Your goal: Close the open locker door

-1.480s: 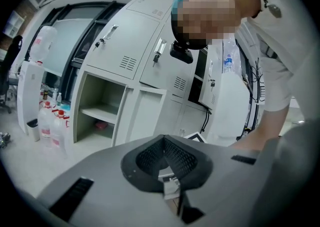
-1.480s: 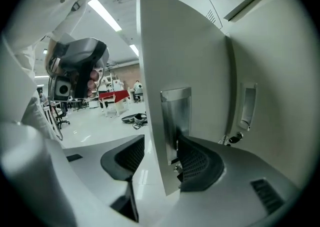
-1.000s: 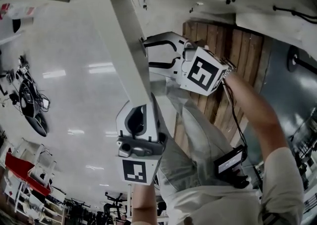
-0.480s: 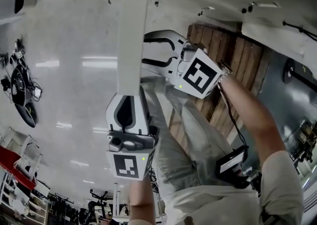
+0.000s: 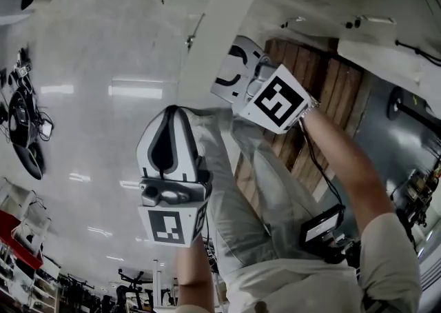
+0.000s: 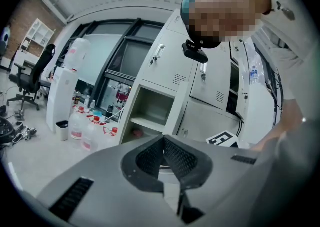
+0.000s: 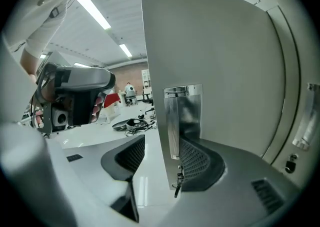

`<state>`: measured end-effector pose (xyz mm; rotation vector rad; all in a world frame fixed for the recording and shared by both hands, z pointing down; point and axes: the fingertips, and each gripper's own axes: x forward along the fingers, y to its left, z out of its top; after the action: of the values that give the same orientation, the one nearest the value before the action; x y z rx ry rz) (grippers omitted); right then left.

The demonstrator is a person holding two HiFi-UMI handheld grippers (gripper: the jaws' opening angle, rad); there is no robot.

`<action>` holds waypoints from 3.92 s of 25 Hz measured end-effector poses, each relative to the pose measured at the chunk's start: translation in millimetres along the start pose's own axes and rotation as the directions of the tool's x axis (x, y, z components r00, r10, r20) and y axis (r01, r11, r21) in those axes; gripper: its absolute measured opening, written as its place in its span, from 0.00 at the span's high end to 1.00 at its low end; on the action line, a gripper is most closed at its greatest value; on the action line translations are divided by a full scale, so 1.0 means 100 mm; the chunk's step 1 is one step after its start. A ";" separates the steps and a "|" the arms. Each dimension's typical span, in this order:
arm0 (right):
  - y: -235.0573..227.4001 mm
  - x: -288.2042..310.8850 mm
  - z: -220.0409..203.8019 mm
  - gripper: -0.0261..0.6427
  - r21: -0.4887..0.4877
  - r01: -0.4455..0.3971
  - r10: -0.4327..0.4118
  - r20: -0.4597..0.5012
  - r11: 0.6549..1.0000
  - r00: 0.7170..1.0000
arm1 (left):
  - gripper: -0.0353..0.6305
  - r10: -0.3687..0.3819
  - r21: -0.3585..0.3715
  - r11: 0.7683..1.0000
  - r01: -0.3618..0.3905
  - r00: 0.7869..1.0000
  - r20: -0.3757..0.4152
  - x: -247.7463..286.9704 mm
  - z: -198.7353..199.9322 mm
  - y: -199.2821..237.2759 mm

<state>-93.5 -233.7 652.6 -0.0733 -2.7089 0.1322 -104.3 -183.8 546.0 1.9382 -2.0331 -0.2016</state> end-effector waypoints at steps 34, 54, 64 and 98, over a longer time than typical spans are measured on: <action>-0.84 1.30 0.68 0.63 0.186 0.419 -0.439 0.086 0.889 0.894 | 0.94 -0.102 0.029 0.994 0.103 0.994 -0.032 0.32 0.35 1.30; -1.64 1.67 0.94 0.63 0.322 0.638 -0.690 0.073 0.699 0.720 | 0.94 -0.045 0.015 0.999 0.045 0.999 -0.015 0.88 0.65 1.88; -2.05 1.75 1.01 0.63 0.351 0.710 -0.772 0.063 0.611 0.633 | 0.94 -0.031 0.037 0.999 0.031 0.999 -0.006 1.17 0.71 2.07; -2.00 1.48 0.97 0.62 0.341 0.690 -0.749 0.070 0.638 0.658 | 0.94 0.019 0.030 0.999 -0.017 0.998 -0.065 0.97 0.40 2.02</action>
<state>-274.5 -429.5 646.8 1.1798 -2.6480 0.2951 -310.7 -270.9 586.7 1.9169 -2.0222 -0.1035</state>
